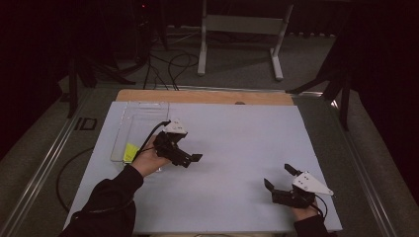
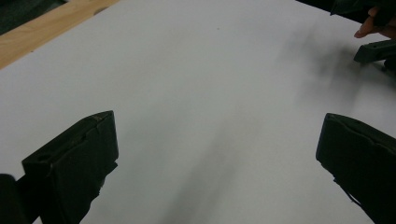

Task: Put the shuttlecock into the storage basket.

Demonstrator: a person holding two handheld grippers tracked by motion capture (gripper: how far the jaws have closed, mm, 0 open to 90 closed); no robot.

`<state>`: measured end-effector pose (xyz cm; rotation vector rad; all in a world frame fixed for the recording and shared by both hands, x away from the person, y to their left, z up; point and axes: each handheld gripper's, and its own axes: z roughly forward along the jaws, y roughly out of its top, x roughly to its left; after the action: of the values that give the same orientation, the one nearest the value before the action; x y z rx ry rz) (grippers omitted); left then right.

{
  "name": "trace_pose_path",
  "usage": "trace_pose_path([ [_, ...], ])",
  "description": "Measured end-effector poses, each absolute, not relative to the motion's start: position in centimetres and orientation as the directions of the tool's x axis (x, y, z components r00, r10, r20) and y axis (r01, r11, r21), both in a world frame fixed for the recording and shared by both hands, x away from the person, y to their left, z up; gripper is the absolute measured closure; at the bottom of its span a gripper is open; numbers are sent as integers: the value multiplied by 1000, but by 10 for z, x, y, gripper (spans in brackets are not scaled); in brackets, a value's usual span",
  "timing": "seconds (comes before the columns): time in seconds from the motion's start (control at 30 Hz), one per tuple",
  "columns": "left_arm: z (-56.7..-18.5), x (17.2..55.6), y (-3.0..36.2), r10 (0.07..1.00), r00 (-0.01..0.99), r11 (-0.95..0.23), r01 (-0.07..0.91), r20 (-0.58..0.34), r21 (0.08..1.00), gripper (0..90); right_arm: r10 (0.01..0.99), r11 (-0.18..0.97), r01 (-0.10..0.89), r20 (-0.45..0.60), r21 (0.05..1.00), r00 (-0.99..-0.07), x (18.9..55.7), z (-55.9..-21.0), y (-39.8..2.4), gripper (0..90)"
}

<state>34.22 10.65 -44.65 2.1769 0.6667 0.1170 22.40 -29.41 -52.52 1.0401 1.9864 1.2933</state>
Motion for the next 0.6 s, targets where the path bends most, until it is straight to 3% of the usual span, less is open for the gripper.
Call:
trace_pose_path([
  [0.6,-467,314,87,461,878,-563,404,-132,721,0,829,245,303,-37,921,-559,225,-525,-293,93],
])
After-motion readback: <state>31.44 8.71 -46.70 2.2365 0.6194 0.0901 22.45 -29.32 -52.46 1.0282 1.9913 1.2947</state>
